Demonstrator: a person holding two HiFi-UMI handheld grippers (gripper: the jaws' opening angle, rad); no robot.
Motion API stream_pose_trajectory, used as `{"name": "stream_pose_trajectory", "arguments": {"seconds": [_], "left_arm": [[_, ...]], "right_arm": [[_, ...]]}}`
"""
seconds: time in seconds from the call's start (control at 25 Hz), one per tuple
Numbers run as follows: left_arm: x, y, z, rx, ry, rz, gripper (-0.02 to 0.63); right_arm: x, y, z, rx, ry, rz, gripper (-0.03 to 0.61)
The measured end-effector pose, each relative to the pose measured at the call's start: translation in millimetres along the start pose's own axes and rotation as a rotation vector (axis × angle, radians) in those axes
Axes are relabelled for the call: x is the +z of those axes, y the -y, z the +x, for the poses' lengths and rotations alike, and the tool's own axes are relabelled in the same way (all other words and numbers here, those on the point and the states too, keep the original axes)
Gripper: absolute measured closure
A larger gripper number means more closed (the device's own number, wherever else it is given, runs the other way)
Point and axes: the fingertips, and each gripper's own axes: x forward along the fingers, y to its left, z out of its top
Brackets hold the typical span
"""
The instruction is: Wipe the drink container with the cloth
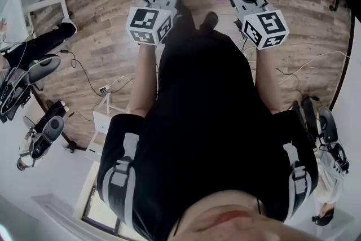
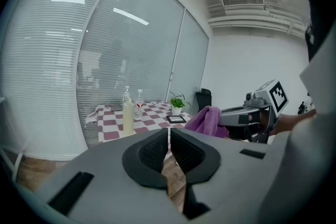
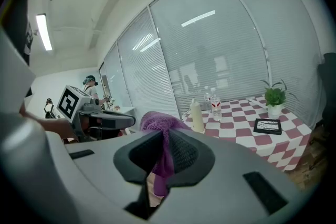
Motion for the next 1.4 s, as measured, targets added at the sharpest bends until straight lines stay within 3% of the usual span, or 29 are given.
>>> {"name": "stream_pose_trajectory", "arguments": {"seconds": [0.32,0.84,1.2,1.4], "left_arm": [[29.7,-65.5,17.2,-0.059,0.020,0.021,0.574],[63.0,-168.2,54.1,-0.201,-0.018,0.085,0.574],[58.8,-177.7,87.7,-0.287,-0.077,0.134,0.574],[67.1,-169.6,100.5,-0.306,-0.074,0.062,0.574]], "right_arm": [[25.1,-0.8,65.0,-0.068,-0.025,-0.021,0.531],[58.7,1.4,166.2,-0.211,-0.019,0.018,0.531],[44.6,17.6,167.0,-0.303,-0.041,0.076,0.529],[47.6,33.1,169.4,-0.313,-0.040,0.079,0.529]]}}
